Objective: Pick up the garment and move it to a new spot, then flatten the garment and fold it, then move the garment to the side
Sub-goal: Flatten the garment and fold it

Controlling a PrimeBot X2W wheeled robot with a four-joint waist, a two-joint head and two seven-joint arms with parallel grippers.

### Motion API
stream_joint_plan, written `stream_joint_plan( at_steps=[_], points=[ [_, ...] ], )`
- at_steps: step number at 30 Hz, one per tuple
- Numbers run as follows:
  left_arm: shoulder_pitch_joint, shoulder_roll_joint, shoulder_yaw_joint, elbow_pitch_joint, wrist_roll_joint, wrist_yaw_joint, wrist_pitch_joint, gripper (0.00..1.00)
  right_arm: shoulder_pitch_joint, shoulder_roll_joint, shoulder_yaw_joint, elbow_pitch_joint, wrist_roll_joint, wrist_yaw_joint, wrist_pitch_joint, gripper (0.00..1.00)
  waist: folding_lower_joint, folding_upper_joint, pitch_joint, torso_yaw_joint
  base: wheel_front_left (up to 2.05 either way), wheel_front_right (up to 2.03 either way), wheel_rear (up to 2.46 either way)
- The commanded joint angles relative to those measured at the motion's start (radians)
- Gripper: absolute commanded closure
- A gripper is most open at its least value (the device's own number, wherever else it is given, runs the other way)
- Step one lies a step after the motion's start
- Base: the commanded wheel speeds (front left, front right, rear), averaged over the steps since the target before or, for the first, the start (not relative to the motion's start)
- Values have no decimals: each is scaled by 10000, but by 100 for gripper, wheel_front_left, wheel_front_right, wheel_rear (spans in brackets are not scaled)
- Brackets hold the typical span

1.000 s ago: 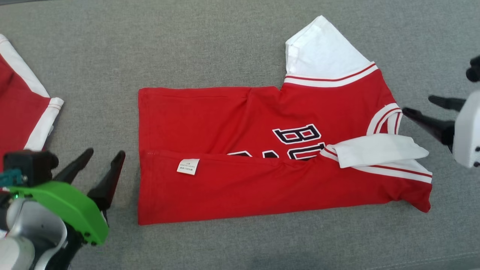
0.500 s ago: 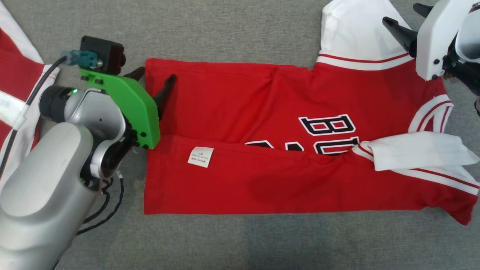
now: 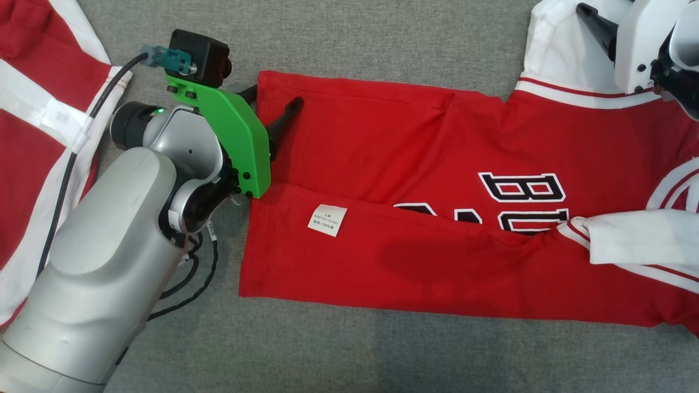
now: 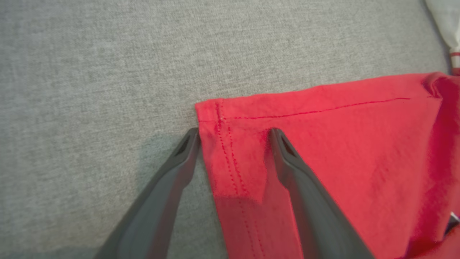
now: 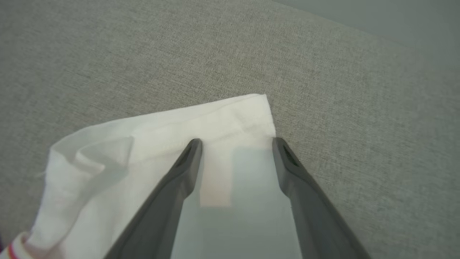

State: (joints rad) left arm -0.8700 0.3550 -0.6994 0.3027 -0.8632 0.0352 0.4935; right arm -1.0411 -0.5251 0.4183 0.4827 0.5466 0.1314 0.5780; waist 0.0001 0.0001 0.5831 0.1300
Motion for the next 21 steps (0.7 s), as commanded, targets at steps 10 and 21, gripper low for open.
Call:
stream_joint_plan(
  at_steps=[10,21],
  points=[
    [319,-468,-362,568,-154,-542,-336,100,-36,64,480,1262,-50,-15,-211,12,-1,-1,-25,235,0,0,0],
    [478,-41,340,-444,-182,-251,-1361,100,-279,31,195,1572,220,-24,-816,100,-1,-1,-82,199,0,0,0]
  ],
)
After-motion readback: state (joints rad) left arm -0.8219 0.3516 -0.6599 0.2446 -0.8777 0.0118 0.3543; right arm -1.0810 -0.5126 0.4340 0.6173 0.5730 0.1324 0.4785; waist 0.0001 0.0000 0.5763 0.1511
